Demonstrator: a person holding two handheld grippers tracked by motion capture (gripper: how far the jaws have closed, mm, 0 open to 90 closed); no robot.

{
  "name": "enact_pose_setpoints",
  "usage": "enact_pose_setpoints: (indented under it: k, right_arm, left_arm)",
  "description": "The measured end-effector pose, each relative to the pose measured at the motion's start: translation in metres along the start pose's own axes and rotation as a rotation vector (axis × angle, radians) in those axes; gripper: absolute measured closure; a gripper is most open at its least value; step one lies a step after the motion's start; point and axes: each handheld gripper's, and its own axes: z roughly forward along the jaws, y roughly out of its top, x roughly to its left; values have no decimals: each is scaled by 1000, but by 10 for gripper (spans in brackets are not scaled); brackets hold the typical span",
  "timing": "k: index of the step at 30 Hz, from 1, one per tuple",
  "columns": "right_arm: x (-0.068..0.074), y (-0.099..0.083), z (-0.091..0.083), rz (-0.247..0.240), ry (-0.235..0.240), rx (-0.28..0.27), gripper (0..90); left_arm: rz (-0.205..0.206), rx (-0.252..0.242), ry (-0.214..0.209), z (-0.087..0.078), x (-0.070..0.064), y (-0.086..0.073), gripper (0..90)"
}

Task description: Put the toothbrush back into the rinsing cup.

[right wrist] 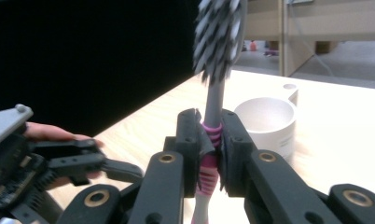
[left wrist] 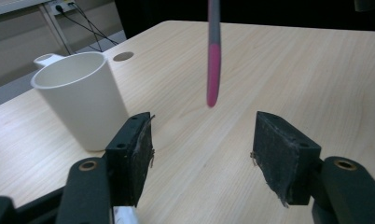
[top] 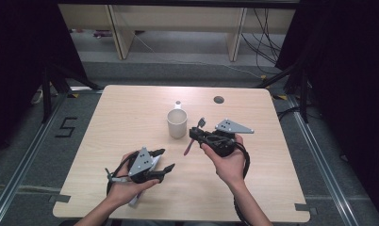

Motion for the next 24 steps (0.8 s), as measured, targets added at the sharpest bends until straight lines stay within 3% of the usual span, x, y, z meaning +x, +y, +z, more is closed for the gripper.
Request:
enact_pose_setpoints:
  k: [16,23,24]
  right_arm:
    - [-9,15,4,-94,-80,-39,806]
    - [-12,22,7,-88,-100,-39,806]
    - [-14,24,7,-120,-112,-51,806]
  left_arm:
    - [-89,-77,114,-32,29,-19,351]
    - [-100,-103,173,-38,41,-30,347]
    - [-103,-106,176,-39,42,-32,347]
